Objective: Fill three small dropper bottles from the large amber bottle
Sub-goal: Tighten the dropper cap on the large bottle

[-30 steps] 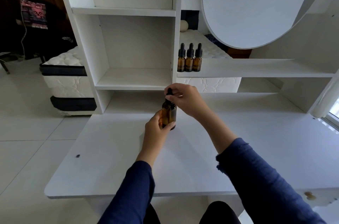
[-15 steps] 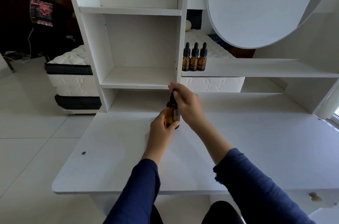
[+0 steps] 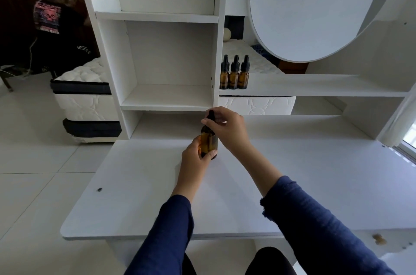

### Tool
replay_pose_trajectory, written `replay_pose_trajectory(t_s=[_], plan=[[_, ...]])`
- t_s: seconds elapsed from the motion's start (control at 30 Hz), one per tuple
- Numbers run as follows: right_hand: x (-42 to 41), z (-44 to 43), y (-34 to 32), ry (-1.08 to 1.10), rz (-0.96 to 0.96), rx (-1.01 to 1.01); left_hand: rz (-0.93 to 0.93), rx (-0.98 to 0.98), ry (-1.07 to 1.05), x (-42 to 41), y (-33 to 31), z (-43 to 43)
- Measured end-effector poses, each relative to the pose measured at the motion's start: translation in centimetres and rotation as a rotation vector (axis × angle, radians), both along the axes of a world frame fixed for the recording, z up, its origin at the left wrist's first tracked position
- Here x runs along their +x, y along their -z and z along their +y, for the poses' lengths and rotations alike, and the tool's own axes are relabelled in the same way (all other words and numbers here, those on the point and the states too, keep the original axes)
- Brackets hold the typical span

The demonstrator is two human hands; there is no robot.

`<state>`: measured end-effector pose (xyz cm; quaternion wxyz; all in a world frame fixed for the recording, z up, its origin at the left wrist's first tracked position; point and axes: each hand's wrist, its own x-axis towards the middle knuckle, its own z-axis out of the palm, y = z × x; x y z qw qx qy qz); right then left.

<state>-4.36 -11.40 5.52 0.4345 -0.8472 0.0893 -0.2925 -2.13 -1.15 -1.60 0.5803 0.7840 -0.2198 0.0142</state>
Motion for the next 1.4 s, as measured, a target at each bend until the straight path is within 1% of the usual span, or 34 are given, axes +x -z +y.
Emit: replay_pose_trajectory(t_s=[0.13, 0.27, 0.37, 0.47, 0.57, 0.7, 0.83, 0.97, 1.1, 1.27, 1.4], plan=[[0.35, 0.11, -0.09, 0.056, 0.05, -0.116, -0.004, 0.004, 0.005, -0.06, 0.03, -0.05], [-0.26, 0.3, -0.1, -0.059, 0.091, 0.011, -0.004, 0.014, 0.005, 0.08, 0.19, -0.04], [-0.21, 0.27, -0.11, -0.025, 0.083, -0.043, -0.004, 0.015, -0.001, 0.11, 0.17, -0.02], [0.09, 0.13, -0.3, 0.036, 0.06, -0.014, 0.002, 0.01, -0.005, 0.07, 0.1, -0.04], [0.04, 0.15, -0.4, 0.076, 0.032, -0.054, 0.003, 0.016, -0.006, 0.02, 0.07, -0.15], [-0.29, 0.35, -0.06, -0.018, 0.066, 0.036, 0.004, 0.015, -0.007, 0.24, 0.4, -0.16], [-0.18, -0.01, 0.08, 0.02, 0.034, 0.069, 0.021, 0.007, 0.0, 0.33, 0.44, -0.23], [0.1, -0.01, 0.21, 0.068, 0.076, -0.004, 0.017, -0.003, 0.009, 0.22, 0.24, -0.21], [-0.38, 0.25, 0.49, -0.046, 0.083, 0.13, 0.01, -0.002, 0.007, 0.23, 0.4, -0.26], [-0.43, -0.01, 0.19, -0.029, 0.062, 0.127, 0.015, 0.0, -0.001, 0.2, 0.35, -0.26], [-0.14, -0.31, -0.2, 0.019, 0.052, 0.082, 0.018, 0.011, -0.001, 0.06, 0.11, -0.25]])
